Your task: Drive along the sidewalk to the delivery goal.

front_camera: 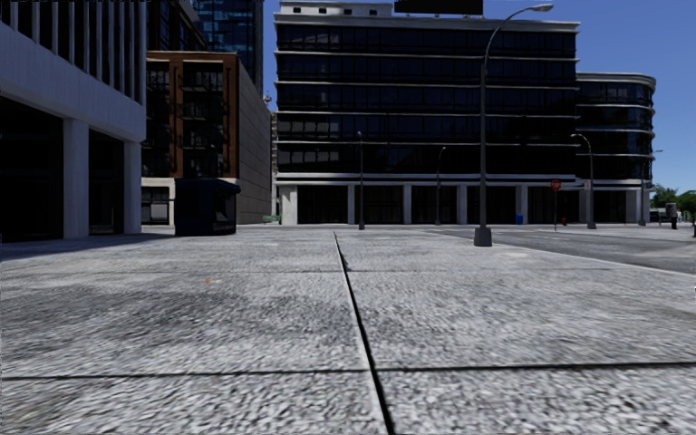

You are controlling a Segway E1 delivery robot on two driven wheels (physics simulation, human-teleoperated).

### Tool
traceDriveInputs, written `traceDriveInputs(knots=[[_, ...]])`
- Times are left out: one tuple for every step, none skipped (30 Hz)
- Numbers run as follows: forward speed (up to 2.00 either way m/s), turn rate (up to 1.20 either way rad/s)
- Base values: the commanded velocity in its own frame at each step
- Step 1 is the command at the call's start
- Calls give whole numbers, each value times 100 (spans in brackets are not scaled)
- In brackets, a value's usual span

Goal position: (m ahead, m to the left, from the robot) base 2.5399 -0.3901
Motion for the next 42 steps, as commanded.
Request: traceDriveInputs(knots=[[176, -39], [170, -39], [170, -39], [167, -39], [166, -39], [163, -39], [163, -39], [163, -39], [163, -39], [163, -39], [163, -39], [163, -39], [163, -39], [163, -39], [163, -39], [163, -39], [163, -39], [163, -39], [163, -39], [163, -39], [163, -39], [163, -39], [163, -39], [163, -39], [163, -39], [163, -39], [163, -39], [163, -39], [163, -39], [163, -39], [163, -39], [163, -39], [163, -39], [163, -39], [163, -39], [163, -3], [163, -3], [163, 0], [163, 0], [163, 0], [163, 0], [163, 0]])
